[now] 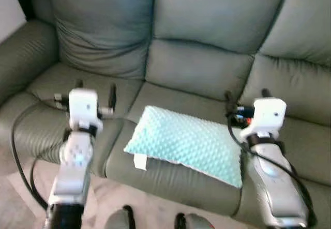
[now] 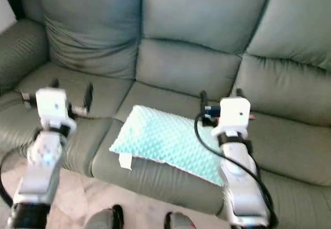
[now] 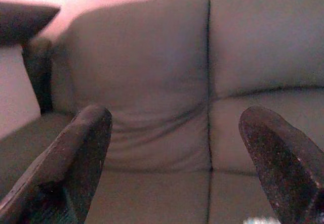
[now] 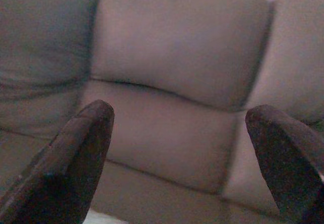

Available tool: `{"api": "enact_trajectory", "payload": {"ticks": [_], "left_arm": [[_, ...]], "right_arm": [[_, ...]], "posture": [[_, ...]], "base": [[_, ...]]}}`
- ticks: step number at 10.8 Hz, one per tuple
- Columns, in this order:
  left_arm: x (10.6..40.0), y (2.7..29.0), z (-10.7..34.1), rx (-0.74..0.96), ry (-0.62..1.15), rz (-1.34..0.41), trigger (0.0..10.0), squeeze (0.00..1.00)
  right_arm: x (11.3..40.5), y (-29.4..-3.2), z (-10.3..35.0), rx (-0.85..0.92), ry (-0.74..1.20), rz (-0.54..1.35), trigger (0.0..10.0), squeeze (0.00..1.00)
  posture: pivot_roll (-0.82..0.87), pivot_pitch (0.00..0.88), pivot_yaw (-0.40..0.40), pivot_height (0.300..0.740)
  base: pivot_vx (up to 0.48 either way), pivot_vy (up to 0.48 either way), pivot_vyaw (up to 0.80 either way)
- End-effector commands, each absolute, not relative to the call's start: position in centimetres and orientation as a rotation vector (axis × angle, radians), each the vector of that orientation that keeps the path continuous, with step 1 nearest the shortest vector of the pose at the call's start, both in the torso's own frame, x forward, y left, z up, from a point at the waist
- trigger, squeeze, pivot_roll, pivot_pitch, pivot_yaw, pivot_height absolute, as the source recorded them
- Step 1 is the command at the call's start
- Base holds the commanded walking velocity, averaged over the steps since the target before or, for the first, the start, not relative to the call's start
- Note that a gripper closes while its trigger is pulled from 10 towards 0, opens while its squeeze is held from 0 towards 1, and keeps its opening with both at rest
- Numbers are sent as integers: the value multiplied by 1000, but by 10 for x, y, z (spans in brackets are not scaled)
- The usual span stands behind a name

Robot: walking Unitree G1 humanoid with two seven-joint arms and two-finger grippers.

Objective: Move the pillow to the sofa

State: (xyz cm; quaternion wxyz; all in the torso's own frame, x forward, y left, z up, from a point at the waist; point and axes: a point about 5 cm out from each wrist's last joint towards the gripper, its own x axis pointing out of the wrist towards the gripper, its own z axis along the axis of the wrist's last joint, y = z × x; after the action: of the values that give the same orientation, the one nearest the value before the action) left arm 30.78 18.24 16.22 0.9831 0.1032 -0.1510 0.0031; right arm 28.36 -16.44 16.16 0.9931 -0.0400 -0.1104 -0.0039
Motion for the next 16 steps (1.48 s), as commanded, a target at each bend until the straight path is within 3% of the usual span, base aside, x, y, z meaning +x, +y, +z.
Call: {"api": "enact_trajectory", "payload": {"ticks": [1, 4, 7, 9, 12, 16], "left_arm": [[311, 189, 159, 232, -287, 8, 10000, 0], [307, 210, 148, 223, -213, 17, 10000, 0], [274, 212, 121, 200, -120, -12, 10000, 0], [250, 211, 103, 191, -52, -40, 10000, 0], [257, 209, 103, 170, -37, -23, 10000, 0], [285, 216, 128, 154, -125, 61, 10000, 0]], "right_arm": [[285, -160, 152, -27, -187, 37, 10000, 0], [276, -159, 129, 79, -98, 38, 10000, 0], [255, -165, 140, -68, -183, 75, 10000, 0], [245, -166, 127, -12, -99, 168, 10000, 0], [256, -158, 129, -11, -64, 182, 10000, 0], [269, -141, 140, -48, -96, 230, 10000, 0]], "posture": [[-56, 97, 12, 740], [-54, 93, 46, 740], [-51, 105, 47, 740], [-47, 127, 41, 740], [-52, 155, 21, 740], [-56, 171, -17, 740]], "base": [[0, 0, 0], [0, 0, 0], [0, 0, 0], [0, 0, 0], [0, 0, 0], [0, 0, 713]]}}
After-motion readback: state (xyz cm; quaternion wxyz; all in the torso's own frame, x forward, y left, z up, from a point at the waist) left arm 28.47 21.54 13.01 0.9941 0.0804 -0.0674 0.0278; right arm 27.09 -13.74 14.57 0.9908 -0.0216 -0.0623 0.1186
